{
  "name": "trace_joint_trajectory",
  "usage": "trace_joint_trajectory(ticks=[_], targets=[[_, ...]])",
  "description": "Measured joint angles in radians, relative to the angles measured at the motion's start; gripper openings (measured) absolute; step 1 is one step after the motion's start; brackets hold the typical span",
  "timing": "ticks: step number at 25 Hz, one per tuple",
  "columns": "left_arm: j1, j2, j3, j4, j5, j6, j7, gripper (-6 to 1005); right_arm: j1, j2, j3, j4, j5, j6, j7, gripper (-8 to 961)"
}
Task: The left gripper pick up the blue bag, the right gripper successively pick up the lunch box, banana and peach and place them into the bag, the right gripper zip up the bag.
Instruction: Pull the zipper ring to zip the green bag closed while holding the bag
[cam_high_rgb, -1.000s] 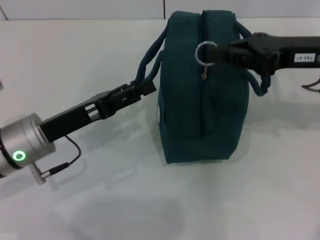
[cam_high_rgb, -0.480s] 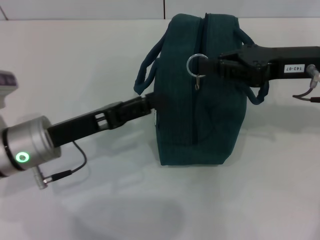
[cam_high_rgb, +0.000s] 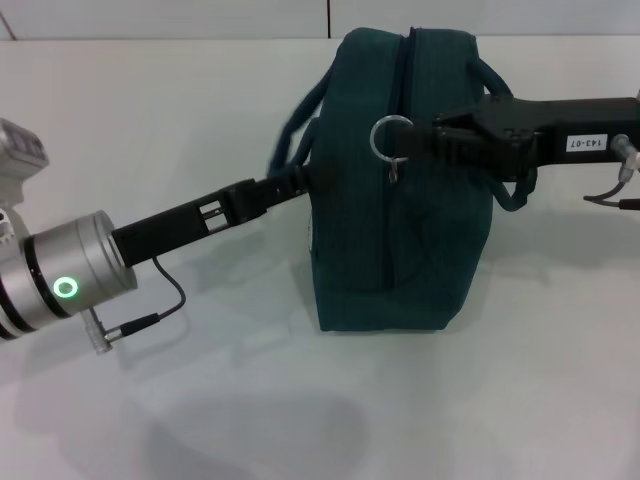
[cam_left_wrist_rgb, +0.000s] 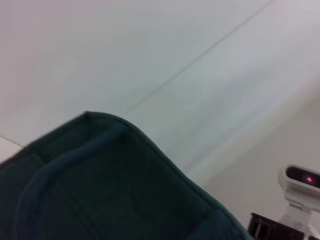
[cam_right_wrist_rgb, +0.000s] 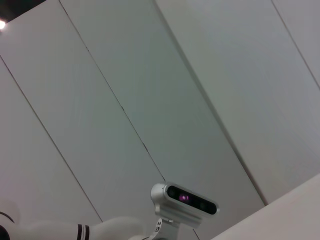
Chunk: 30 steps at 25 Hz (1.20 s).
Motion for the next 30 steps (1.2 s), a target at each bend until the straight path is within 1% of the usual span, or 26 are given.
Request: trace_joint_trajectory(ticks=[5, 11, 21, 26, 30], targets=[[-0.001, 0.0, -0.019, 0.0, 0.001, -0.014, -0.013, 748, -0.002, 0.0, 0.0, 0.001, 0.006, 0.0, 0.0, 7], [-0.007, 0.0, -0.018, 0.003, 0.013, -0.011, -0.011, 695, -0.002, -0.001, 0.005, 0.001, 0.007, 0.005, 0.0, 7], [-0.018, -0.011, -0.015, 0.01, 0.027, 0.01, 0.013, 607, -0.012, -0.003, 0.01, 0.005, 0.007, 0.015, 0.0, 7], [-0.022, -0.013, -0.014, 0.01, 0.027, 0.011, 0.013, 384, -0.013, -0.007, 0.011, 0.01, 0.007, 0.016, 0.0, 7], [-0.023, -0.015, -0.014, 0.01, 0.027, 0.011, 0.021, 297, -0.013, -0.012, 0.021, 0.011, 0.009, 0.015, 0.002, 7]])
